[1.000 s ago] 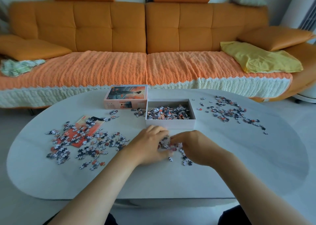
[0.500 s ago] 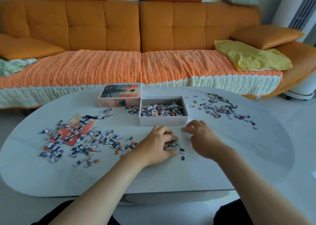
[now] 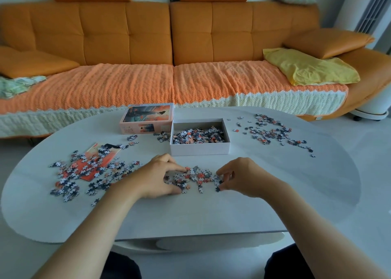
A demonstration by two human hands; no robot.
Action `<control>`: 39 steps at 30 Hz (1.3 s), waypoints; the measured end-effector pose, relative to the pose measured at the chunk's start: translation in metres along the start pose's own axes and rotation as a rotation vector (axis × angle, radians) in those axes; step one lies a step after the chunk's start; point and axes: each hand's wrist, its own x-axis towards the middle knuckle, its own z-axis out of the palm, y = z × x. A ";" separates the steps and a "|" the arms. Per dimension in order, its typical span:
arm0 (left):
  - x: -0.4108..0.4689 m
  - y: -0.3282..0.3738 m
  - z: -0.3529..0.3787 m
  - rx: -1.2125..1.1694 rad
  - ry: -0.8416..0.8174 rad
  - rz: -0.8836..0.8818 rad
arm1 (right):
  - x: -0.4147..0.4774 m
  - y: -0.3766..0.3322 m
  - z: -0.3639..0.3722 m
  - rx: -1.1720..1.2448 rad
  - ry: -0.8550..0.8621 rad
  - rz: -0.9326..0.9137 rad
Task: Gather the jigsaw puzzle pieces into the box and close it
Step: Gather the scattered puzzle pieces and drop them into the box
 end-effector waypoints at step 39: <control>0.039 0.015 0.003 -0.188 0.160 -0.056 | 0.060 -0.044 0.007 0.123 0.007 0.014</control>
